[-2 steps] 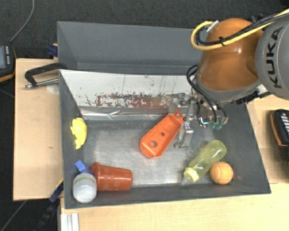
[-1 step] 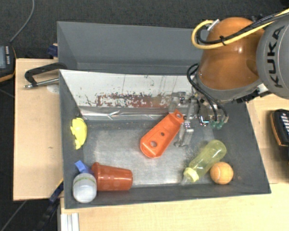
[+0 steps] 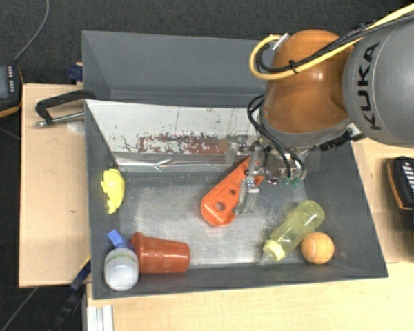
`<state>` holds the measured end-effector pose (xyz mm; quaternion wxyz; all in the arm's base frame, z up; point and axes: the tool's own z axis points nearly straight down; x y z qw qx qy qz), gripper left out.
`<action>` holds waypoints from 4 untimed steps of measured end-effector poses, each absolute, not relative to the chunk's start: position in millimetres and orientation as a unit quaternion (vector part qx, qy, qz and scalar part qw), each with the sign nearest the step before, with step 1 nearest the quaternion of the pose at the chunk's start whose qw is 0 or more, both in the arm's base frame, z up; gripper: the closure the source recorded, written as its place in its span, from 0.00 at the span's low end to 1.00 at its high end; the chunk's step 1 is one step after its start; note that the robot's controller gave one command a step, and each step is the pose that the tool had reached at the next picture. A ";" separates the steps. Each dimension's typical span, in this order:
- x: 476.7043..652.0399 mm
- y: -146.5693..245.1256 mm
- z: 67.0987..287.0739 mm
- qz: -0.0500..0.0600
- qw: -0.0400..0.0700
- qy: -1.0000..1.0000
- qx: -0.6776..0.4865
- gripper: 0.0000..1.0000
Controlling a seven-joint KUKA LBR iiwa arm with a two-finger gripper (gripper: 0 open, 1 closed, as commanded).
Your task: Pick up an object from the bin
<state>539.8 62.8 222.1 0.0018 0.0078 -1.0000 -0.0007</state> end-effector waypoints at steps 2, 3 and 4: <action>524.0 68.5 108.1 -0.001 0.002 -0.998 0.066 0.00; 527.5 67.5 102.3 -0.002 0.002 -0.998 0.062 0.00; 555.4 106.9 134.0 -0.002 -0.001 -0.965 0.261 1.00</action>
Offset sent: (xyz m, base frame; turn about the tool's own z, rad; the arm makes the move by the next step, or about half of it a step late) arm -0.0175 0.0060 -0.0762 0.1564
